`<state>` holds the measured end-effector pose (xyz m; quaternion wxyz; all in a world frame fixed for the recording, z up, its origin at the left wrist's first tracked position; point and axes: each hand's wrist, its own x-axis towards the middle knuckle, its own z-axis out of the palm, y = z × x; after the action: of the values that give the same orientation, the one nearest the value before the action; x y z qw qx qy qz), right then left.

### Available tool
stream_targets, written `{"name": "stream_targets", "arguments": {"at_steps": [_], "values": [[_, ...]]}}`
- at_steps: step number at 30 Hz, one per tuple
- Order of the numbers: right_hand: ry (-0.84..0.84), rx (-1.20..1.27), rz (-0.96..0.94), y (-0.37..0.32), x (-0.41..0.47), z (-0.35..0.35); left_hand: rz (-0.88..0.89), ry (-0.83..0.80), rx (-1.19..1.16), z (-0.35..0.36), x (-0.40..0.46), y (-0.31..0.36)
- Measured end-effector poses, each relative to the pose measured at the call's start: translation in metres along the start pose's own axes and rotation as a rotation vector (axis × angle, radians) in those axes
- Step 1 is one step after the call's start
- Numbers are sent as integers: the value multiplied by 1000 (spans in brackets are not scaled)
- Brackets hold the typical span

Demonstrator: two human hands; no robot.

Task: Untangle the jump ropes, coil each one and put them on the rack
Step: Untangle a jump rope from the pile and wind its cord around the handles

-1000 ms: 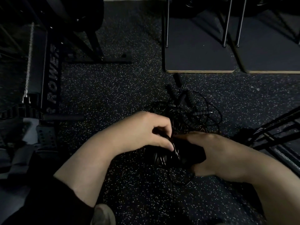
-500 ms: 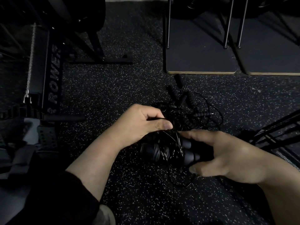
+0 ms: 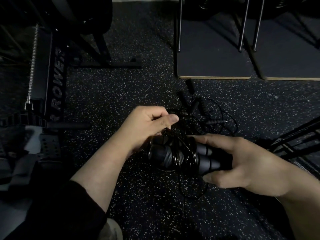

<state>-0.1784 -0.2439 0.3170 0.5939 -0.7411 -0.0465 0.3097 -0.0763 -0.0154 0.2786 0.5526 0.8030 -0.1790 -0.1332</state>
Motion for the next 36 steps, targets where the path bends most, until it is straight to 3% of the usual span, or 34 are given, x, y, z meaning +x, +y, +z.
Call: {"name": "stream_targets", "arguments": {"at_steps": [5, 9, 12, 21, 26, 30, 36], "values": [[33, 180, -195, -2, -2, 2, -55, -69, -232, 4, -2, -9], [178, 235, -370, -4, 10, 9, -82, 82, -157, 16, -4, -12], [352, 396, -445, -2, 17, 10, -19, 41, -104, 18, -1, 5], [525, 543, -491, -4, 21, 5, -158, -28, 54, 14, 1, -10], [667, 571, -478, -2, 21, 1, -285, -86, -177, 13, -4, -19], [689, 624, -501, -4, 23, 1, -373, -73, -320, 15, -5, -24], [750, 658, -499, -2, 23, 0, -390, -7, -189, 20, -6, -30]]}}
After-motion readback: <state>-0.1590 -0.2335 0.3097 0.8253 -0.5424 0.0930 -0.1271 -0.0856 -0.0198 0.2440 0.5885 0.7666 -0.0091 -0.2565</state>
